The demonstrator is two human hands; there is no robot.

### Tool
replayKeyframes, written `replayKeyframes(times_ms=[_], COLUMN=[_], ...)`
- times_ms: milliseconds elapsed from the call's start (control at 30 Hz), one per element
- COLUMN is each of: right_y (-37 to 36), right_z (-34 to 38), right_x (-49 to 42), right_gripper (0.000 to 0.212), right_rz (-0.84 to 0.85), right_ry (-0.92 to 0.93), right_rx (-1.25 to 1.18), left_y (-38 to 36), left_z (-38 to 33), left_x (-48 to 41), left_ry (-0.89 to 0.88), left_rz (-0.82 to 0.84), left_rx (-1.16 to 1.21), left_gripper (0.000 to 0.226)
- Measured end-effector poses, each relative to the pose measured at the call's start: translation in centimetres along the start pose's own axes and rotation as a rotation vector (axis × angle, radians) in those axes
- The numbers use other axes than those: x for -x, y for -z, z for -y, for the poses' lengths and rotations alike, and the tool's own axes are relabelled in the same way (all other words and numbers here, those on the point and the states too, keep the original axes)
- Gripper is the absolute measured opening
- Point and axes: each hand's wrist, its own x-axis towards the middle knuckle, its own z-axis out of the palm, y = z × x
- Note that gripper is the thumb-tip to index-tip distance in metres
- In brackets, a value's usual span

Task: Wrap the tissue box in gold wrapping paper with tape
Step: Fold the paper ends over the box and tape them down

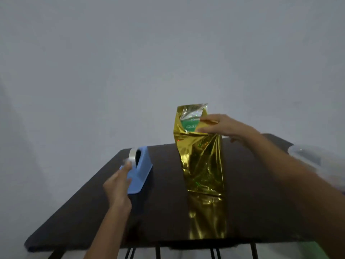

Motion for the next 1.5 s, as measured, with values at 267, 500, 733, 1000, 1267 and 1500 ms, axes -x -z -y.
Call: replayKeyframes(times_ms=[267, 500, 733, 1000, 1267, 1500], right_y=[-0.4, -0.5, -0.6, -0.7, -0.9, -0.9], right_z=[-0.8, -1.3, -1.9, -2.2, -2.2, -2.0], right_x=[-0.8, -1.5, -1.8, -2.1, -2.2, -2.2], right_gripper=[0.064, 0.07, 0.068, 0.061, 0.074, 0.067], right_rz=[-0.001, 0.001, -0.018, -0.018, -0.03, -0.028], right_ry=[0.041, 0.065, 0.085, 0.105, 0.112, 0.131], right_rx=[-0.055, -0.027, -0.055, -0.065, -0.035, -0.038], left_y=[-9.1, -13.3, -16.2, -19.7, -21.5, -22.1], left_z=[-11.4, -12.0, -14.7, -16.0, -15.6, -14.9], left_x=[6.5, 6.2, 4.8, 5.0, 5.2, 5.1], left_ry=[-0.588, -0.756, -0.734, -0.577, -0.589, -0.577], left_rz=[0.703, 0.931, 1.049, 1.265, 1.279, 1.251], left_rx=[-0.239, -0.615, -1.11, -1.536, -1.741, -1.751], left_gripper=[0.003, 0.005, 0.027, 0.016, 0.019, 0.017])
